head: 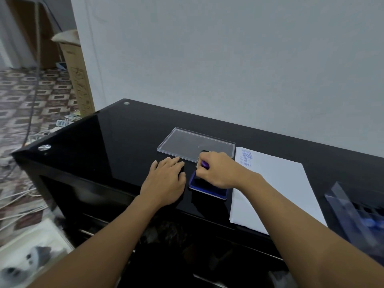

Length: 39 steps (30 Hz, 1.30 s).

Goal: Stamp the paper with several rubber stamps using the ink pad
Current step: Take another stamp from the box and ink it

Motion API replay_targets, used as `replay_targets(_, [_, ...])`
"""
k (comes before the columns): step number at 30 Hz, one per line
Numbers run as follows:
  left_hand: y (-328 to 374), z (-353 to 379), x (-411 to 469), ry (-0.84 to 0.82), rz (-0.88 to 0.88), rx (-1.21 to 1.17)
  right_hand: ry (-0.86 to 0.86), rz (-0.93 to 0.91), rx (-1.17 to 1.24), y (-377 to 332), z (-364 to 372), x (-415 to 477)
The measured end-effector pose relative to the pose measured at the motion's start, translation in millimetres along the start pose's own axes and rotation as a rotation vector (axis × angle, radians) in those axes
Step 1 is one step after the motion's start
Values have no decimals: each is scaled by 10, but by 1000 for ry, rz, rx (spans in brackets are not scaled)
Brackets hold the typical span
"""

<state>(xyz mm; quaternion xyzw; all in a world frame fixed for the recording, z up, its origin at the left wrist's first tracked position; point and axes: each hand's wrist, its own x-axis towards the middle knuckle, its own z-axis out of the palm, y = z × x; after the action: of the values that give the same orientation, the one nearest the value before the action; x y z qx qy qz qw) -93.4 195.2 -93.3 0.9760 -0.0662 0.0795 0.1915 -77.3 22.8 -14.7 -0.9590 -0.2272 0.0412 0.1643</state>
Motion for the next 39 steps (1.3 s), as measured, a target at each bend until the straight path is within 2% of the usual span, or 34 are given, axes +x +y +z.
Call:
replay_targets(9, [-10,6,-6,0,-8,5,4,-8,-45,-52,37,-9])
replay_targets(24, [3,2,-16,14,-11,8,176,4,-34,-30,288,-58])
replay_targets(39, [16,10,-16,15,-10,9,199,-1,-53,-30,326,-61])
